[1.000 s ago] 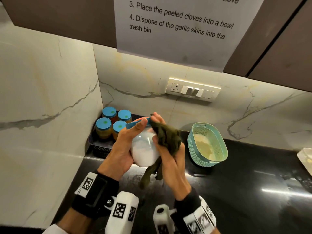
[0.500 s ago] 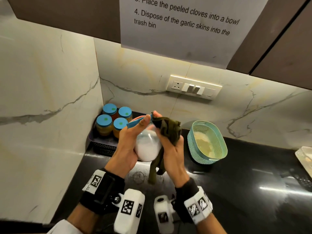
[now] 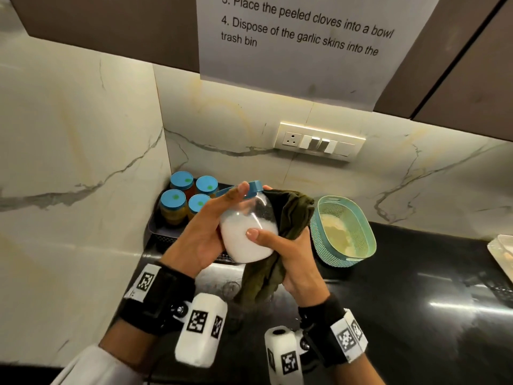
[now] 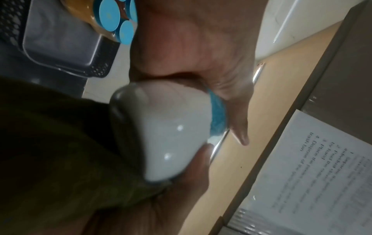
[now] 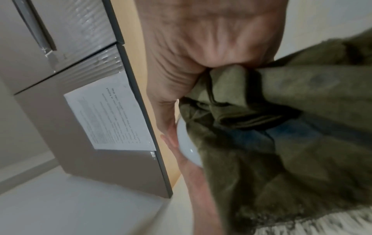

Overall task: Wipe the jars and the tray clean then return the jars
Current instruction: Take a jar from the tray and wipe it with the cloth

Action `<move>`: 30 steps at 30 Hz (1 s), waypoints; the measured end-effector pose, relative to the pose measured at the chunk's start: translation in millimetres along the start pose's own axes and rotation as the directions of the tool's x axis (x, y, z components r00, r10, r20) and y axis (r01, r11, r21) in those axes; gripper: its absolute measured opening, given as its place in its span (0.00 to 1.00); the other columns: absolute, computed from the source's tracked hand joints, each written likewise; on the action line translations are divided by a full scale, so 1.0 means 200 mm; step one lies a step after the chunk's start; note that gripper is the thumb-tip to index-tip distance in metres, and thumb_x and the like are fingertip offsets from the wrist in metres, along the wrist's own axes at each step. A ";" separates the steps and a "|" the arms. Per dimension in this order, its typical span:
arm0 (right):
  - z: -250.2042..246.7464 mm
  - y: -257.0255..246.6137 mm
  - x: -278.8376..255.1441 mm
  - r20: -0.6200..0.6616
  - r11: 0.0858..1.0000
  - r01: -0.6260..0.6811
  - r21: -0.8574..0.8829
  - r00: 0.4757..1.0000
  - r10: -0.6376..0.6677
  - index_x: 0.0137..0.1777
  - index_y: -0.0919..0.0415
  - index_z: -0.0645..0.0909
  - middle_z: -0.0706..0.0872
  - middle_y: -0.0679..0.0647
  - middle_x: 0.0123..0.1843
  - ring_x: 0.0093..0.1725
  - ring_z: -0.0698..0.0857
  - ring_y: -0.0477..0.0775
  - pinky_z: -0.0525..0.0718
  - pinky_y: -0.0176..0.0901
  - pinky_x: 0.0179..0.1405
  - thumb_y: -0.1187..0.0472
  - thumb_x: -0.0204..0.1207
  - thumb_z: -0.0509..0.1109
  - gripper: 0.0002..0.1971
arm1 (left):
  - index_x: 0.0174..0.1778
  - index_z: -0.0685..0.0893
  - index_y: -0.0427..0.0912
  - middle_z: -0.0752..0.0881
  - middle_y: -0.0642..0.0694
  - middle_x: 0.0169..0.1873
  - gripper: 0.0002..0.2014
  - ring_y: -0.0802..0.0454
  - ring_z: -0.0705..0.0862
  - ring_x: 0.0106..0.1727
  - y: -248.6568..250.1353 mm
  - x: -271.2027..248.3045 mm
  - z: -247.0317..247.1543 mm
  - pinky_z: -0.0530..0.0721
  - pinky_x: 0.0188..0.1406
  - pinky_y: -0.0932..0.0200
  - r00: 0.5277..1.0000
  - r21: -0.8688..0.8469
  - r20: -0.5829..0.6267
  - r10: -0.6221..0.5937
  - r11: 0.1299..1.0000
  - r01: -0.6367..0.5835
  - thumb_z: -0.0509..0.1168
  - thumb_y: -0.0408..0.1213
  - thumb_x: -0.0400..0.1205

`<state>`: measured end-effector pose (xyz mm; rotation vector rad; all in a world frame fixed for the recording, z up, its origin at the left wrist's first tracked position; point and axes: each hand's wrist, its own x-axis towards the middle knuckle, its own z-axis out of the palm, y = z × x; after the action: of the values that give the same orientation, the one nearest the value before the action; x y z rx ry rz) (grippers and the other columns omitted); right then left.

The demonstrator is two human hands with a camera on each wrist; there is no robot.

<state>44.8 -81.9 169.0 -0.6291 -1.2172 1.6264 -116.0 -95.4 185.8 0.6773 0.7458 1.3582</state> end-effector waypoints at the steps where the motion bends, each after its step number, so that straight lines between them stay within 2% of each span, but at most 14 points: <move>1: 0.02 0.01 -0.01 -0.006 1.000 0.008 0.007 1.000 -0.008 0.68 0.52 0.88 0.92 0.63 0.66 0.67 0.90 0.70 0.85 0.77 0.69 0.73 0.67 0.83 0.29 | 0.43 0.98 0.47 0.95 0.43 0.42 0.36 0.49 0.94 0.42 -0.01 0.00 0.01 0.92 0.38 0.54 1.000 -0.008 -0.007 0.006 1.000 -0.006 0.91 0.60 0.40; 3: 0.05 0.01 -0.03 -0.065 0.997 0.067 -0.047 0.995 -0.070 0.61 0.46 0.92 0.94 0.58 0.61 0.63 0.93 0.62 0.90 0.66 0.65 0.75 0.68 0.83 0.27 | 0.41 0.97 0.46 0.94 0.42 0.39 0.38 0.47 0.93 0.38 -0.02 0.02 0.03 0.92 0.33 0.54 0.999 -0.024 -0.045 0.007 1.000 -0.008 0.91 0.59 0.37; 5: 0.09 0.03 -0.06 -0.139 0.984 0.139 -0.114 0.978 -0.154 0.64 0.50 0.90 0.94 0.55 0.61 0.62 0.93 0.59 0.92 0.56 0.61 0.73 0.70 0.85 0.26 | 0.49 0.95 0.44 0.93 0.37 0.46 0.41 0.42 0.93 0.43 -0.04 0.03 0.03 0.93 0.38 0.51 0.995 -0.023 -0.097 0.013 1.000 -0.015 0.91 0.58 0.40; 9: 0.12 0.12 -0.10 -0.045 0.825 0.385 -0.414 0.897 -0.441 0.72 0.60 0.86 0.87 0.58 0.75 0.81 0.81 0.61 0.80 0.63 0.79 0.67 0.78 0.79 0.21 | 0.57 0.89 0.38 0.91 0.38 0.49 0.32 0.44 0.92 0.44 -0.08 0.02 0.00 0.94 0.43 0.50 0.984 -0.106 -0.179 0.009 0.994 -0.029 0.87 0.52 0.61; 10: 0.11 0.12 -0.09 -0.006 0.791 0.419 -0.445 0.882 -0.471 0.71 0.59 0.86 0.87 0.56 0.75 0.83 0.78 0.58 0.78 0.63 0.81 0.68 0.79 0.77 0.20 | 0.55 0.90 0.39 0.92 0.39 0.47 0.32 0.45 0.93 0.43 -0.09 0.02 0.01 0.94 0.42 0.51 0.981 -0.102 -0.193 0.021 0.994 -0.041 0.87 0.53 0.60; 13: 0.09 0.06 -0.01 -0.121 0.935 0.273 -0.228 0.945 -0.305 0.64 0.48 0.92 0.94 0.56 0.61 0.67 0.90 0.49 0.89 0.58 0.68 0.72 0.83 0.72 0.19 | 0.51 0.94 0.43 0.94 0.40 0.48 0.38 0.42 0.93 0.47 -0.10 0.02 0.03 0.93 0.41 0.49 0.973 -0.014 -0.212 0.087 0.996 -0.092 0.91 0.58 0.48; 15: 0.07 0.02 0.03 -0.143 0.991 0.134 0.017 0.981 -0.131 0.68 0.56 0.89 0.95 0.54 0.58 0.59 0.92 0.50 0.92 0.49 0.57 0.71 0.88 0.66 0.16 | 0.51 0.95 0.45 0.94 0.40 0.48 0.33 0.41 0.93 0.48 -0.08 0.01 0.04 0.93 0.42 0.49 0.972 0.037 -0.201 0.118 0.993 -0.112 0.89 0.54 0.51; 17: 0.10 0.02 0.00 -0.162 0.991 0.132 0.019 0.979 -0.127 0.75 0.62 0.83 0.93 0.51 0.65 0.65 0.91 0.51 0.90 0.45 0.62 0.71 0.89 0.65 0.17 | 0.48 0.96 0.48 0.94 0.42 0.47 0.33 0.44 0.93 0.46 -0.07 0.02 0.02 0.93 0.42 0.49 0.978 0.059 -0.166 0.123 0.992 -0.114 0.90 0.57 0.48; 21: 0.12 0.06 -0.09 -0.020 0.888 0.353 -0.296 0.927 -0.375 0.76 0.46 0.83 0.84 0.49 0.79 0.83 0.77 0.67 0.76 0.70 0.81 0.64 0.85 0.71 0.22 | 0.50 0.95 0.46 0.93 0.39 0.50 0.40 0.42 0.92 0.49 -0.07 0.03 -0.01 0.93 0.46 0.47 0.980 -0.027 -0.179 0.082 0.996 -0.088 0.91 0.61 0.44; 23: 0.09 0.04 -0.02 -0.007 0.913 0.319 -0.253 0.944 -0.331 0.75 0.54 0.84 0.87 0.48 0.75 0.81 0.81 0.58 0.82 0.58 0.78 0.75 0.84 0.67 0.24 | 0.49 0.94 0.46 0.94 0.41 0.48 0.35 0.43 0.93 0.48 -0.08 0.01 0.01 0.93 0.44 0.48 0.971 -0.016 -0.223 0.084 0.996 -0.090 0.91 0.57 0.49; 25: 0.07 0.00 0.04 -0.048 0.970 0.197 -0.140 0.978 -0.205 0.77 0.62 0.81 0.93 0.47 0.66 0.69 0.89 0.50 0.88 0.41 0.65 0.77 0.87 0.62 0.22 | 0.50 0.93 0.45 0.94 0.43 0.45 0.27 0.43 0.93 0.45 -0.10 0.00 0.02 0.94 0.42 0.49 0.966 0.021 -0.237 0.106 0.994 -0.104 0.89 0.48 0.57; 27: 0.09 -0.01 0.03 -0.056 0.974 0.174 -0.143 0.981 -0.184 0.79 0.64 0.80 0.92 0.52 0.68 0.70 0.89 0.55 0.89 0.50 0.67 0.74 0.87 0.64 0.21 | 0.52 0.92 0.43 0.94 0.41 0.46 0.25 0.42 0.92 0.47 -0.08 0.00 0.02 0.93 0.47 0.47 0.962 0.030 -0.249 0.115 0.993 -0.111 0.88 0.46 0.61; 29: 0.11 0.03 -0.02 0.001 0.910 0.300 -0.287 0.950 -0.313 0.79 0.58 0.81 0.86 0.59 0.77 0.80 0.81 0.67 0.79 0.71 0.78 0.73 0.82 0.67 0.26 | 0.60 0.90 0.38 0.92 0.35 0.57 0.41 0.36 0.91 0.57 -0.06 0.02 0.00 0.89 0.61 0.38 0.961 0.008 -0.263 0.088 0.996 -0.089 0.90 0.56 0.54; 30: 0.11 0.07 -0.04 0.057 0.861 0.359 -0.361 0.930 -0.364 0.80 0.56 0.80 0.82 0.58 0.80 0.84 0.76 0.67 0.73 0.73 0.83 0.74 0.80 0.67 0.29 | 0.64 0.89 0.36 0.91 0.34 0.60 0.49 0.34 0.90 0.61 -0.06 0.02 0.00 0.87 0.65 0.35 0.955 -0.009 -0.285 0.080 0.996 -0.086 0.90 0.61 0.50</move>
<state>24.0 -98.5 162.6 -0.5934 -1.5438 1.0865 -109.1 -91.8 175.2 0.5055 0.9391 1.5594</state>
